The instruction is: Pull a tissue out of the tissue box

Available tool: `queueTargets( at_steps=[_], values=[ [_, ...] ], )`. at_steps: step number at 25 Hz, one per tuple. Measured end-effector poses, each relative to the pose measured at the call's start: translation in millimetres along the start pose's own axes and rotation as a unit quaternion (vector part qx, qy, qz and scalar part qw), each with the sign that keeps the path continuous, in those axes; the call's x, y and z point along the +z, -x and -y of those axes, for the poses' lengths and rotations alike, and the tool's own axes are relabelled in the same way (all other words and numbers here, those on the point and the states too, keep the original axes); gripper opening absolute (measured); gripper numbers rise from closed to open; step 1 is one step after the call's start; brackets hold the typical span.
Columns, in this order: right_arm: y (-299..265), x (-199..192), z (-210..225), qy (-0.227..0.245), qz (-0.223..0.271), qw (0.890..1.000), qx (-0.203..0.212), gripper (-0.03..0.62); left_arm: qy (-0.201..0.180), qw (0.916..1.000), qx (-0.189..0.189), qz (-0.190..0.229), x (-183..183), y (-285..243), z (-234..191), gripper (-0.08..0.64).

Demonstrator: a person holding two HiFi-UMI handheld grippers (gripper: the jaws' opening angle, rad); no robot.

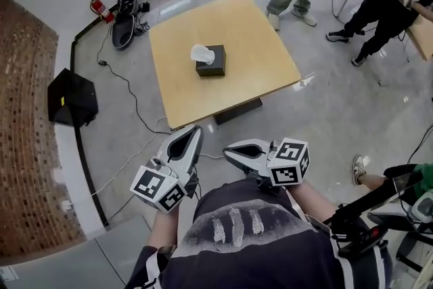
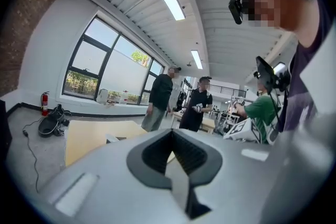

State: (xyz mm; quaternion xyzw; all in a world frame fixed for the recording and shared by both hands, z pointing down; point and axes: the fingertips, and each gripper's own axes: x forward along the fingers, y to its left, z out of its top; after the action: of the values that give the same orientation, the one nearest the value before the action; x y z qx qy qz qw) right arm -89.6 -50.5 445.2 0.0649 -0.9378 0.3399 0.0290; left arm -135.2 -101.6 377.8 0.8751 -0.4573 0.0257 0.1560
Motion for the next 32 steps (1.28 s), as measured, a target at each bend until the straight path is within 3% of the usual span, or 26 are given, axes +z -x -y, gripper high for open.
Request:
queueTargets(
  at_steps=[6,18,32],
  values=[
    [30,14,26,-0.002,0.012,1.0,-0.006,-0.002,-0.01,0.9999,0.0,-0.01,6,-38,11,0.003],
    [52,27,53,-0.016,0.041,0.998,-0.049,-0.002,-0.017,0.999,-0.037,-0.02,14,-79,7,0.003],
    [2,41,70,-0.019,0.022,0.996,-0.083,-0.002,0.015,0.9986,-0.047,-0.017,18,-80,-66,0.003]
  ],
)
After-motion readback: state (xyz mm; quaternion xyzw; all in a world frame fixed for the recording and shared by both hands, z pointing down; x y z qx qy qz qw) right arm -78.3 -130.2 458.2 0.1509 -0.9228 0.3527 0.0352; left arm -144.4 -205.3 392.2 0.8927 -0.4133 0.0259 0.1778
